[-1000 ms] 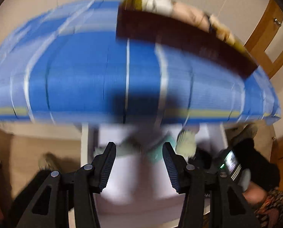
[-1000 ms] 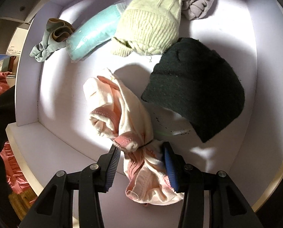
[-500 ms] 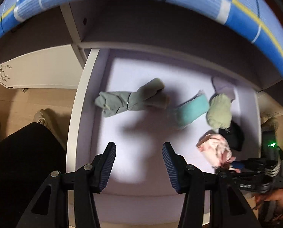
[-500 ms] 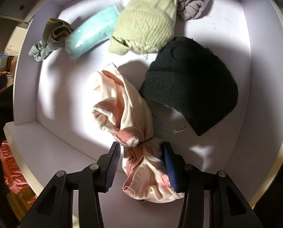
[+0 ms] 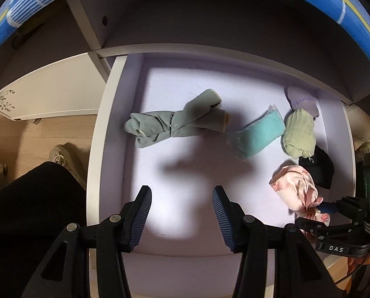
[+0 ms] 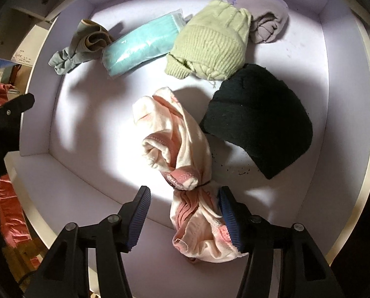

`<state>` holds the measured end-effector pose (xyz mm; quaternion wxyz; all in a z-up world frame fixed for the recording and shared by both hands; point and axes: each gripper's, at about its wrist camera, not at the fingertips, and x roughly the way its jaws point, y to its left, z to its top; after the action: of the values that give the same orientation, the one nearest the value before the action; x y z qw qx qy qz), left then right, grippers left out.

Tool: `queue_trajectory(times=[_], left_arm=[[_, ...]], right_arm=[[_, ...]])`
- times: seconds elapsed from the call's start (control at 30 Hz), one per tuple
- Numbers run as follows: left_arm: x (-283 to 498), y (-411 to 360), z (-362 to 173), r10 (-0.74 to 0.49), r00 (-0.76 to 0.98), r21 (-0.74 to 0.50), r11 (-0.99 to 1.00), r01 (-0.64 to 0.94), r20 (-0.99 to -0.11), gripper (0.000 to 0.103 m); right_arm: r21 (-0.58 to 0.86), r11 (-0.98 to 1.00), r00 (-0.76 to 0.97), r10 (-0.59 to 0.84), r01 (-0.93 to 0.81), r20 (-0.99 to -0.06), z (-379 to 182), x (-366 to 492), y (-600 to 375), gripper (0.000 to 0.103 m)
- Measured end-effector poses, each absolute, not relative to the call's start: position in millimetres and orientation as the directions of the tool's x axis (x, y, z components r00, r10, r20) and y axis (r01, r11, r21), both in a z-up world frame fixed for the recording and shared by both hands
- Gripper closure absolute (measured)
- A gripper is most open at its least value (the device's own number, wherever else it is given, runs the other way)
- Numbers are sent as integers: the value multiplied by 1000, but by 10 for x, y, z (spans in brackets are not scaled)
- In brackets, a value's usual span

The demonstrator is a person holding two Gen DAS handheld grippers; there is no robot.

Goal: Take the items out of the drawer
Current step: 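Return the left gripper down over the drawer of clothes, then lift the pink garment up to the gold tray with the right gripper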

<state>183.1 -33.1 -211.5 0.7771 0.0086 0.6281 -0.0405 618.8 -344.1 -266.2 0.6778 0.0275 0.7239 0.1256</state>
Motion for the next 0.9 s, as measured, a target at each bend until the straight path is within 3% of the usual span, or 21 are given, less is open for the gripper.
queue_trajectory(times=[0.33, 0.5, 0.57, 0.9], left_arm=[[1836, -352, -2152, -58, 193, -45, 996, 71, -979, 52], [1851, -353, -2182, -65, 185, -53, 996, 65, -981, 52], [1847, -356, -2182, -64, 182, -53, 997, 64, -981, 52], [1834, -327, -2246, -75, 149, -69, 997, 47, -986, 52]], right_arm=[[133, 971, -84, 118, -199, -989, -2781, 6051, -3130, 47], [111, 972, -83, 95, -208, -992, -2801, 6039, -3094, 55], [102, 972, -82, 86, -211, -993, -2799, 6033, -3082, 63], [143, 974, -86, 129, -177, -988, -2754, 6000, -3243, 69]])
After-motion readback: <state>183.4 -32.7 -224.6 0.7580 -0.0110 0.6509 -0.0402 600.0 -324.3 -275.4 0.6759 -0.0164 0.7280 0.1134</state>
